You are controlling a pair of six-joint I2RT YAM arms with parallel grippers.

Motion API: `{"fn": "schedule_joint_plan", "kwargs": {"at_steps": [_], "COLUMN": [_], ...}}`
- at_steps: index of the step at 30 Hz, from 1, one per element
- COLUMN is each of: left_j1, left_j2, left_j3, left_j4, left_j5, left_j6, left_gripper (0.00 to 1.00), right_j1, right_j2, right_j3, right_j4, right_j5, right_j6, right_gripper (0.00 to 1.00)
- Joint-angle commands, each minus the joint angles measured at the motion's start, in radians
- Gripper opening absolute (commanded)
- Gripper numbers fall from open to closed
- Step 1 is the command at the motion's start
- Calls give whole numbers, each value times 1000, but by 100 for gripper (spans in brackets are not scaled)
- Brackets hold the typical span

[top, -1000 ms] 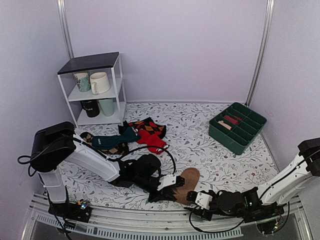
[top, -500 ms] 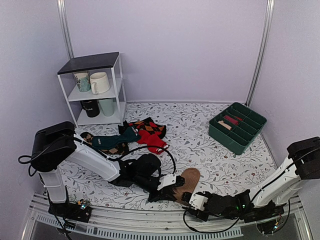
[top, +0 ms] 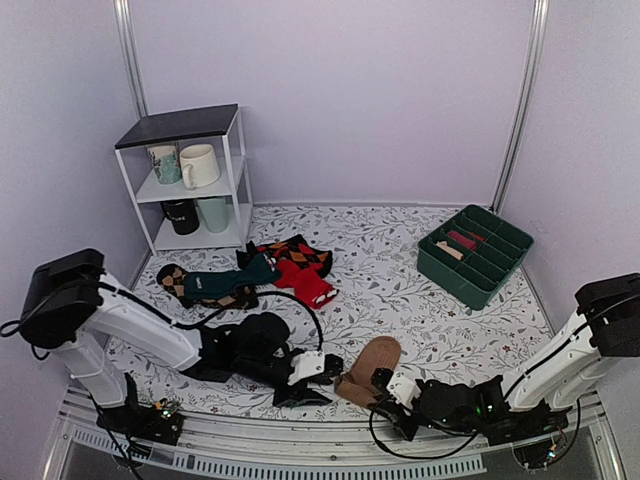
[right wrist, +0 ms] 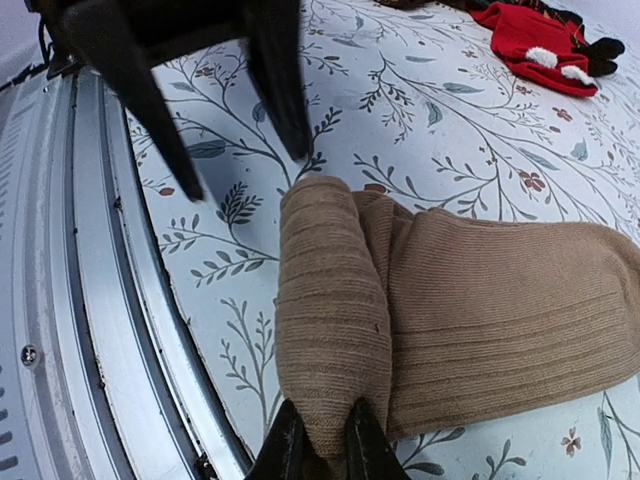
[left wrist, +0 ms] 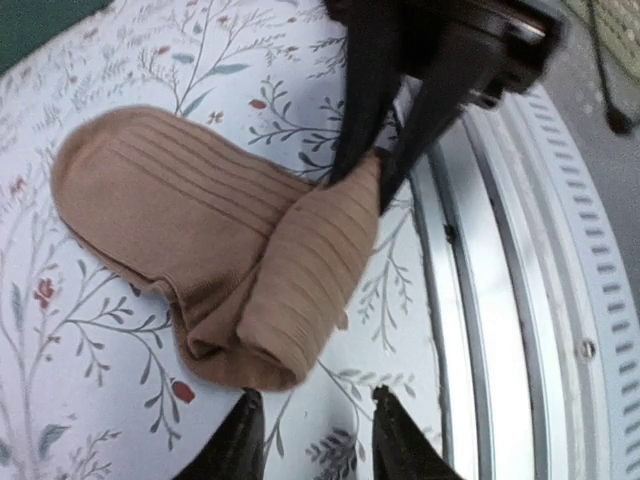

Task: Roll the socks
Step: Roll a pair of socks at the center of the board.

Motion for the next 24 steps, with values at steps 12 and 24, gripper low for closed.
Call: {"fn": "schedule_joint_plan", "kwargs": {"at_steps": [12,24], "left_j1": [-70,-93], "left_j2": [-44,17], "left_j3": [-73,-80], "left_j4": [230,356], "left_j5": [-79,-107], "left_j6": [278,363], "left_gripper": [42,53], "right_j1": [-312,-341], "right_j2": [-76,70], "right_j3": [-96,-61], "right_j4": [-36,6], "right_j5": [-706,-773], "right_j6": [316,337], "right_gripper": [6,6]}}
